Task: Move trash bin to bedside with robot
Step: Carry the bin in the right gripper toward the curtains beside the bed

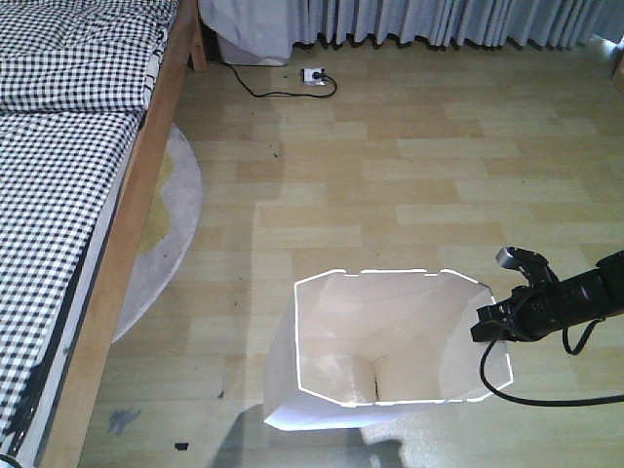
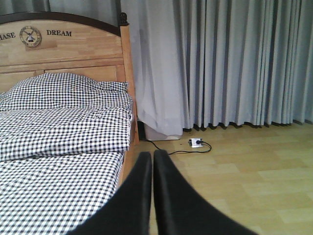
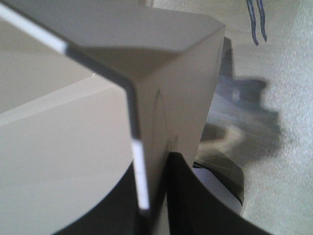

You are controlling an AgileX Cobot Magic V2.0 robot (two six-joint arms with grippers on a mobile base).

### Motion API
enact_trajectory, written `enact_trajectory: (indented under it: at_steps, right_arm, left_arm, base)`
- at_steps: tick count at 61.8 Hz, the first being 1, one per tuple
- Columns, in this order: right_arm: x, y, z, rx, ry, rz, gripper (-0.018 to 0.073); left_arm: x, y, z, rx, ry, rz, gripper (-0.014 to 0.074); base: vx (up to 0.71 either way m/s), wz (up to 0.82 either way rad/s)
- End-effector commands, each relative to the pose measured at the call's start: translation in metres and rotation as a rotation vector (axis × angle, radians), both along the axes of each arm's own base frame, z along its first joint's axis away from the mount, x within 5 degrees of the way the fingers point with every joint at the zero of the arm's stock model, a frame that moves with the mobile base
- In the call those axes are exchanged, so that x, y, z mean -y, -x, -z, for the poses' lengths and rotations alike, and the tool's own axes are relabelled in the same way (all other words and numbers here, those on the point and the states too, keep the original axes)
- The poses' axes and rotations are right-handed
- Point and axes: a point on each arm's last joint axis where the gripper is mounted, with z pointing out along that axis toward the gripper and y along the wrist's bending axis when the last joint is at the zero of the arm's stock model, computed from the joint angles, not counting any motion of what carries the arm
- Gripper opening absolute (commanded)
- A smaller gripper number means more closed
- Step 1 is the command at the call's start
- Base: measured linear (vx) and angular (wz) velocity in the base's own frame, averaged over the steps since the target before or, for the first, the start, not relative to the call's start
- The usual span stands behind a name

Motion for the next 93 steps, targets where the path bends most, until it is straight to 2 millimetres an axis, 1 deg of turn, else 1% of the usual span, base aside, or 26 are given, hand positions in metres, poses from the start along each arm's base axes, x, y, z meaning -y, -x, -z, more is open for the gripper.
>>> enact_trajectory:
  at_steps: [1, 93]
  right_arm:
    - [-0.0124, -0.0109, -0.0392, 0.06, -0.218, -0.002, -0.0005]
    - [-0.0123, -0.0109, -0.0391, 0.06, -0.217, -0.002, -0.0005]
  left_arm:
    - [0.0005, 0.0002, -0.0032, 0.07, 0.023, 0.009, -0.0006]
    - [0.0005, 0.0002, -0.0032, 0.07, 0.023, 0.009, -0.0006]
  base:
    - [0.27, 0.05]
    - [0.26, -0.03]
